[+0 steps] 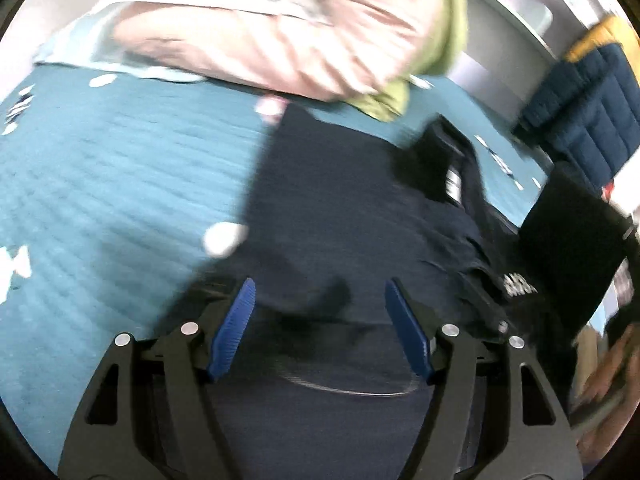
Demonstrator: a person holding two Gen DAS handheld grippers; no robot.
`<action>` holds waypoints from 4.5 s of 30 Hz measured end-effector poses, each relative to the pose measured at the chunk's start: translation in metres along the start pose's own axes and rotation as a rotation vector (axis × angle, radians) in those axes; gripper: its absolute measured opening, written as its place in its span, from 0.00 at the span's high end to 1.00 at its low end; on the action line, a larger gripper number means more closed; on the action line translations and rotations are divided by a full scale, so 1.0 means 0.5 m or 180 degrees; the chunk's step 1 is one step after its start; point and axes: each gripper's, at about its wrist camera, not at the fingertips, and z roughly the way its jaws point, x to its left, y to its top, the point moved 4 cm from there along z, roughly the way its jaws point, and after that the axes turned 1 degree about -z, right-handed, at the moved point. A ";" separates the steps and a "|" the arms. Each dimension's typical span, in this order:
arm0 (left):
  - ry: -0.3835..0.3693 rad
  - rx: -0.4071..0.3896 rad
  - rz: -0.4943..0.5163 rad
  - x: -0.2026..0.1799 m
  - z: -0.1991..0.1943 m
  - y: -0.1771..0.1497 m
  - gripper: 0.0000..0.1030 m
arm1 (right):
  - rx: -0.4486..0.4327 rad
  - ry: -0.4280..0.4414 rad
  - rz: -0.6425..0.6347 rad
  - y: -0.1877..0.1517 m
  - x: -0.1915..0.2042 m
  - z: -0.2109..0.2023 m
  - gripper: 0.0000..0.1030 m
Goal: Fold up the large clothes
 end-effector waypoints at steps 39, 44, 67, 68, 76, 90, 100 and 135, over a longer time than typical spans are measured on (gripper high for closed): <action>-0.0321 0.0545 0.2046 -0.566 0.161 -0.187 0.31 | 0.1573 0.0578 0.2610 -0.285 -0.352 0.002 1.00; -0.0163 0.0546 0.2270 -0.590 0.196 -0.205 0.18 | 0.1609 0.0653 0.2737 -0.290 -0.371 -0.008 1.00; -0.0373 -0.0230 0.1338 -0.368 0.037 0.018 0.84 | 0.1653 0.0603 0.2692 -0.284 -0.365 -0.008 1.00; -0.0340 -0.0283 0.1221 -0.327 0.023 0.038 0.84 | 0.1654 0.0586 0.2680 -0.282 -0.364 -0.007 1.00; -0.0143 0.0315 0.0277 -0.065 0.114 0.011 0.69 | 0.1659 0.0421 0.2425 -0.268 -0.336 0.003 1.00; -0.0738 0.0199 0.0697 -0.223 0.139 0.055 0.53 | 0.1599 0.0468 0.1938 -0.149 -0.305 0.096 0.94; -0.0885 0.0382 0.0656 -0.194 0.182 0.101 0.33 | 0.1997 0.0411 0.1792 -0.147 -0.334 0.165 0.82; 0.0299 0.0582 0.0773 -0.072 0.250 0.237 0.86 | 0.1790 -0.0080 0.1242 -0.029 -0.387 0.269 0.92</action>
